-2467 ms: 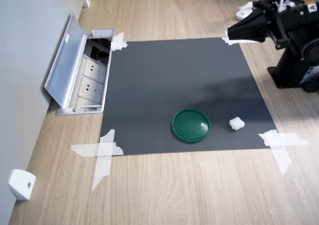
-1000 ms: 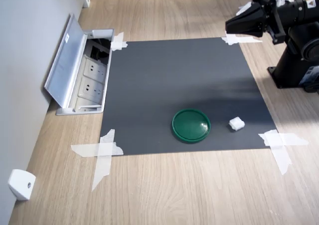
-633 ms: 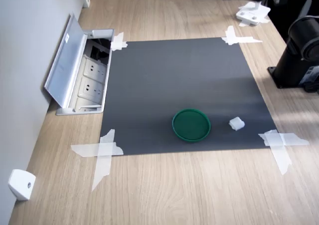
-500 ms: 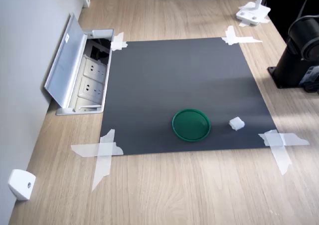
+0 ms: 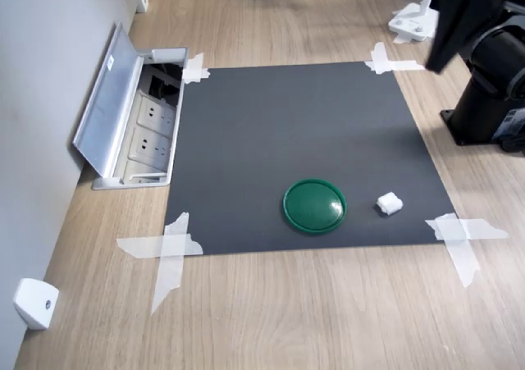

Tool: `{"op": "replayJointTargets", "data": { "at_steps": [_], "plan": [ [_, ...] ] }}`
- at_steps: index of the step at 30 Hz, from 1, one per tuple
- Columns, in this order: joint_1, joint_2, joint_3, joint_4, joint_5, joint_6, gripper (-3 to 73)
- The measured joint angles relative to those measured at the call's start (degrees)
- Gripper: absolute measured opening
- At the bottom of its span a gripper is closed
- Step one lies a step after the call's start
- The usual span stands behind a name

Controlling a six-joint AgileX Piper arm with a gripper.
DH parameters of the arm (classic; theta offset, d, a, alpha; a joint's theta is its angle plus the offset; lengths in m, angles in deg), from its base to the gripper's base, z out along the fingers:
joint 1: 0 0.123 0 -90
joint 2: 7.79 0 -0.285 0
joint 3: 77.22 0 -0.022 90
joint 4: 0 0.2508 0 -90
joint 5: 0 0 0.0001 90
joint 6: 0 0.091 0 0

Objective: Grasp a white terminal and put it on the green lid.

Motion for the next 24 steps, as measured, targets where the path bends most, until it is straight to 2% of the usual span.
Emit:
{"op": "replayJointTargets", "data": {
  "at_steps": [2,6,8,11,20,22,24],
  "plan": [
    [1.28,2.34,-0.45,-1.15,2.27,-0.93,-0.9],
    [5.17,7.39,-0.65,-5.68,4.99,-6.14,0.0],
    [7.34,9.96,-0.65,-7.78,6.53,-9.66,2.6],
    [10.52,13.27,-1.17,-10.60,8.58,-14.61,10.3],
    [15.56,19.59,-6.47,-14.53,5.55,-20.71,54.8],
    [16.73,20.31,-7.79,-14.67,5.16,-21.02,61.7],
    [17.90,20.59,-8.47,-14.67,5.03,-21.14,65.4]
  ]
}}
